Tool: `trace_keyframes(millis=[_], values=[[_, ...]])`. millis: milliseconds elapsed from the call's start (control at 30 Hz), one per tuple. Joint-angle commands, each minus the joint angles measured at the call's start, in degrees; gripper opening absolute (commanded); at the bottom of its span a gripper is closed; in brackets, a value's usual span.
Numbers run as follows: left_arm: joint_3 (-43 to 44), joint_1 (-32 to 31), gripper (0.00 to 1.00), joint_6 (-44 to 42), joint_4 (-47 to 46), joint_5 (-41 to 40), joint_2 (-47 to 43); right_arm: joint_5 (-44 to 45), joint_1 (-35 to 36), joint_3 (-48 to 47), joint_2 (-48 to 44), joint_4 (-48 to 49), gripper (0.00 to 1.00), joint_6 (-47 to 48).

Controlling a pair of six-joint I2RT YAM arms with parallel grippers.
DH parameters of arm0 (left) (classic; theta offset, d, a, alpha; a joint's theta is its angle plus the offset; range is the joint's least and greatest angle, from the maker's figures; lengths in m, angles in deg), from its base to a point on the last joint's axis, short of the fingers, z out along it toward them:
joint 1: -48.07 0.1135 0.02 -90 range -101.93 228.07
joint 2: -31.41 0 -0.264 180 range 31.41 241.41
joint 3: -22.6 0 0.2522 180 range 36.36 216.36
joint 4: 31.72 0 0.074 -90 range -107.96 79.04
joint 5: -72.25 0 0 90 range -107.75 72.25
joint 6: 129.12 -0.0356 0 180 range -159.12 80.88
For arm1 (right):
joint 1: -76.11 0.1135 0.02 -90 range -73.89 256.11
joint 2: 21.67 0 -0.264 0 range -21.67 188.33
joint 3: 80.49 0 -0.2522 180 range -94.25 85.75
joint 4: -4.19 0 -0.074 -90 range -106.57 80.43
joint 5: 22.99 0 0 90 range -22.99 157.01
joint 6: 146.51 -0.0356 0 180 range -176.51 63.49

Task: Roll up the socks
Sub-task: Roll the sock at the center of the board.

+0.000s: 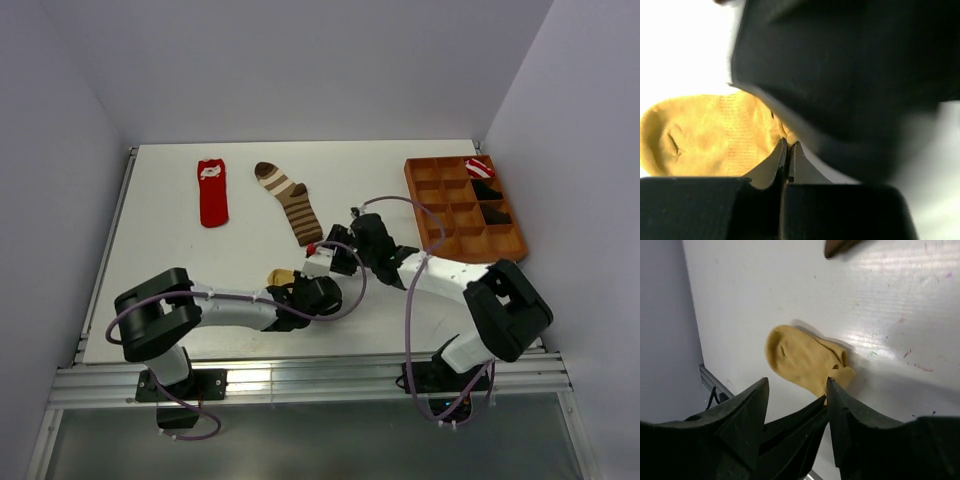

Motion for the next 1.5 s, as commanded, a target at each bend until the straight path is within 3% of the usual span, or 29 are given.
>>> trace_keyframes(millis=[0,67,367,600,767,1067,1467], values=[[-2.3,2.8,0.00,2.2,-3.8,11.0,-3.9,1.5,-1.5,1.5,-6.2,5.4,0.58,0.8],[-3.2,4.1,0.00,2.7,-5.4,13.9,-5.5,2.8,-2.0,3.3,-8.0,6.1,0.63,0.4],[-10.0,14.0,0.00,8.4,-13.6,31.9,-11.9,7.7,-2.2,14.8,-15.1,14.0,0.65,-2.6],[-15.1,20.7,0.00,15.2,-20.7,41.6,-11.7,5.3,-1.8,20.5,-10.9,23.0,0.65,-6.7],[-20.5,25.9,0.00,22.0,-29.4,48.8,-11.7,4.6,-0.4,19.5,-5.6,25.6,0.62,-7.9],[-26.2,30.8,0.00,27.9,-38.9,53.9,-10.0,1.8,1.8,17.8,3.4,32.5,0.60,-10.8],[-30.6,33.0,0.00,34.3,-49.5,58.8,-6.7,2.3,3.8,12.3,11.7,31.5,0.59,-9.7]])
